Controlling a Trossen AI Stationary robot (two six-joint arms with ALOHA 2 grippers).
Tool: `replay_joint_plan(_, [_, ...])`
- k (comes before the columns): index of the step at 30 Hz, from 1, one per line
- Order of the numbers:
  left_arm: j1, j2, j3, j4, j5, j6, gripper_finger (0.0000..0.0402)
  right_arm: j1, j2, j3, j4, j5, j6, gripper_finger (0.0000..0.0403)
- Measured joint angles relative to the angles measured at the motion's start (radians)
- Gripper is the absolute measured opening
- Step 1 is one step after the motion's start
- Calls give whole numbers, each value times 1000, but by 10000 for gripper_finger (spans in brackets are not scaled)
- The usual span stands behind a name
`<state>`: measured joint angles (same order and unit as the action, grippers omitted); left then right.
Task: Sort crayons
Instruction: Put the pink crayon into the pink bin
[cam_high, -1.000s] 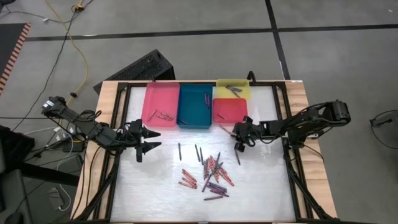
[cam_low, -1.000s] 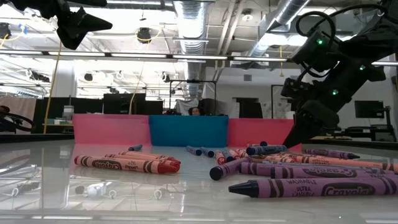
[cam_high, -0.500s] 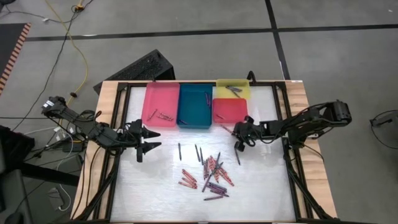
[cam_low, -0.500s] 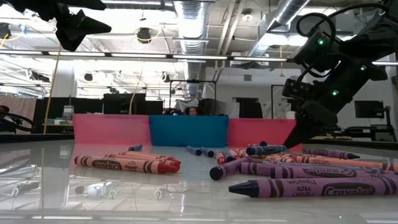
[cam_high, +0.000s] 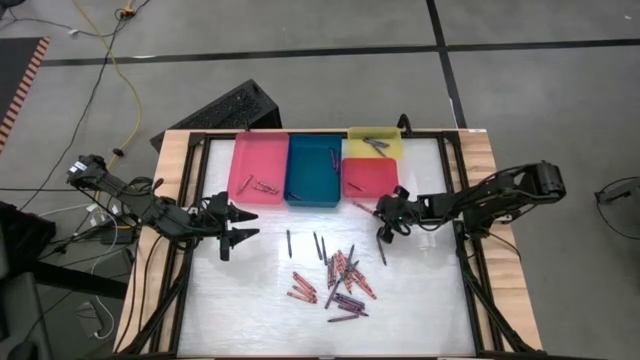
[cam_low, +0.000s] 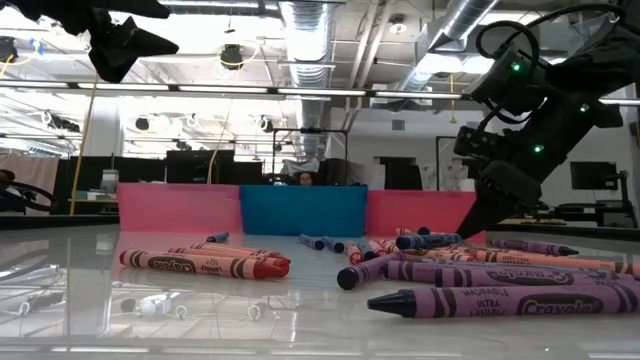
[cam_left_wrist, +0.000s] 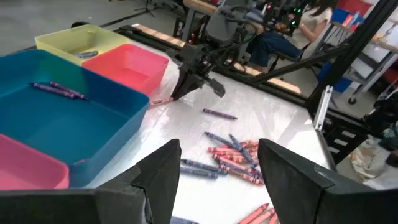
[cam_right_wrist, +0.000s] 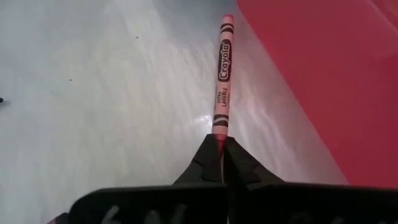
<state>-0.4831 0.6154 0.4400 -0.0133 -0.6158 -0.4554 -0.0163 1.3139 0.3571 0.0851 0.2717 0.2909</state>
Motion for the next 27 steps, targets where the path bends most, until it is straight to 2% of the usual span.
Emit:
replay_joint_plan(17, [0, 0, 0, -295, -265, -192, 204, 106, -111, 157, -224, 14, -1, 0])
replay_joint_plan(22, [0, 0, 0, -415, -452, -321, 204, 133, -124, 189, -237, 37, -2, 0])
replay_joint_plan(27, [3, 0, 0, -530, -598, -374, 197, 156, -122, 212, -268, 42, -3, 0])
